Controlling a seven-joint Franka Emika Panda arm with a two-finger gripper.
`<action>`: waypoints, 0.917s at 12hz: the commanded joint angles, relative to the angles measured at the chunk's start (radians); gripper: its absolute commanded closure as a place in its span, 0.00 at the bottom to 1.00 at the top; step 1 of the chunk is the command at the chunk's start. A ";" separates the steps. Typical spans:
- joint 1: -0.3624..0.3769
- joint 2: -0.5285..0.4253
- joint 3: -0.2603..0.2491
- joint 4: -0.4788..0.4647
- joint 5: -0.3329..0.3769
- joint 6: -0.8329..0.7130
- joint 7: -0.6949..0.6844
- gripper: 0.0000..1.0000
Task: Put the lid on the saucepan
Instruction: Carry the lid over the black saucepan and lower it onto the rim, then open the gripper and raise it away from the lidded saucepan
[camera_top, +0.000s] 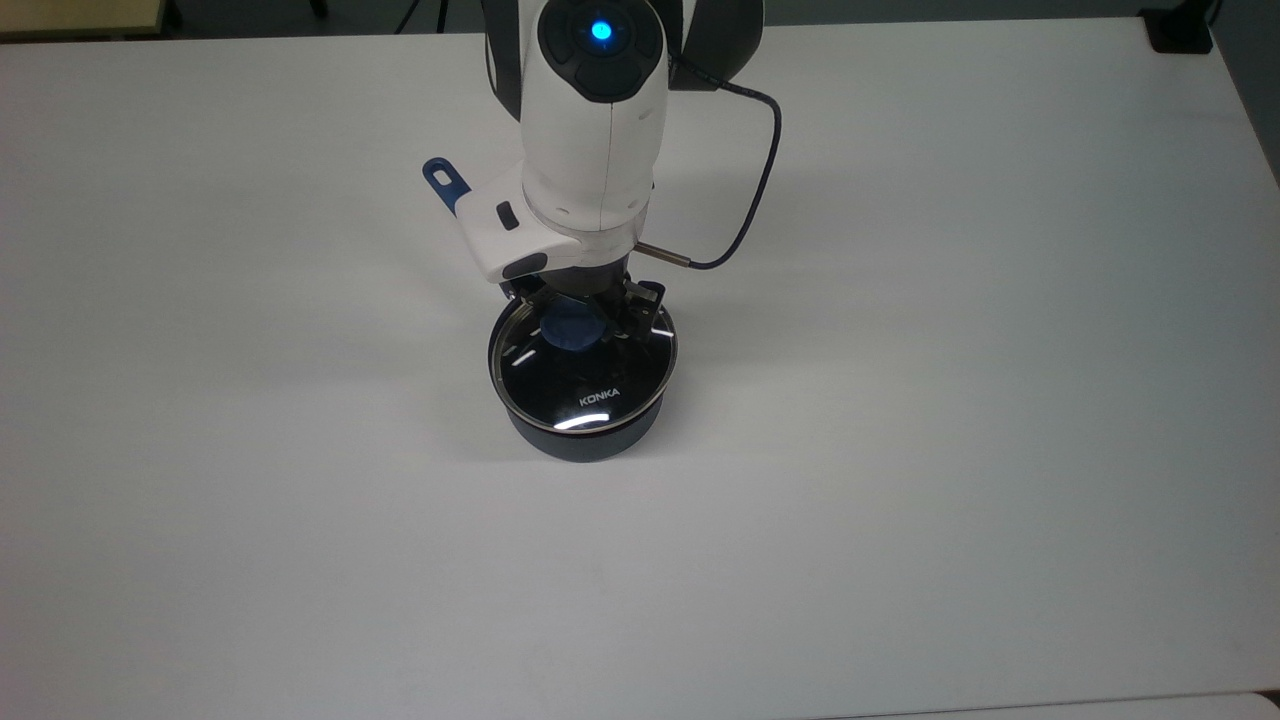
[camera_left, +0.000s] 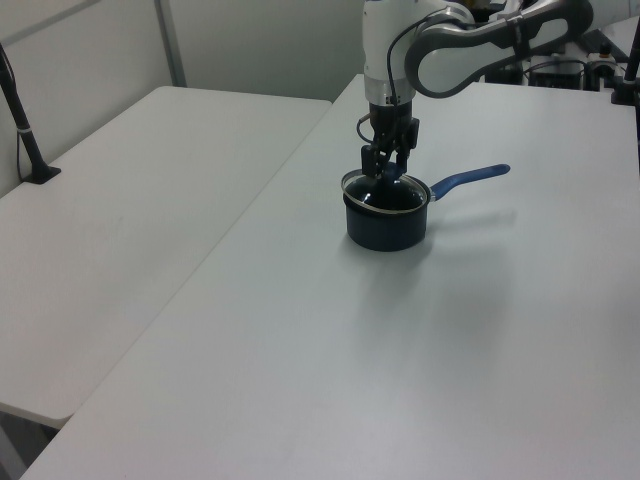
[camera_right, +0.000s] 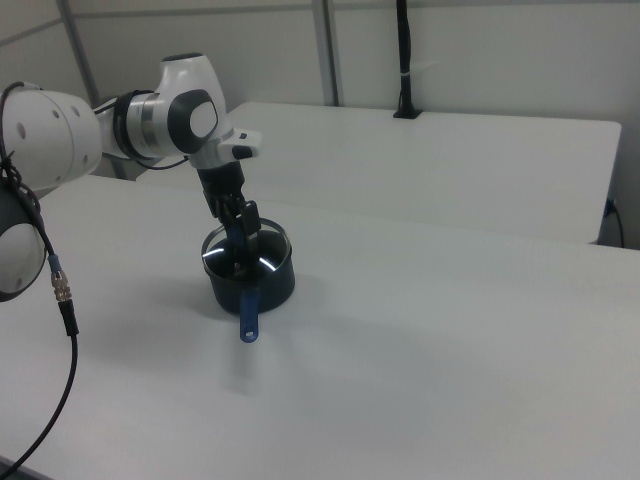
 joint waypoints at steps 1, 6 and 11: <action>0.019 -0.001 -0.017 0.022 -0.024 -0.036 0.030 0.00; -0.042 -0.159 -0.018 0.001 -0.004 -0.065 0.030 0.00; -0.093 -0.392 -0.137 -0.033 0.130 -0.290 -0.194 0.00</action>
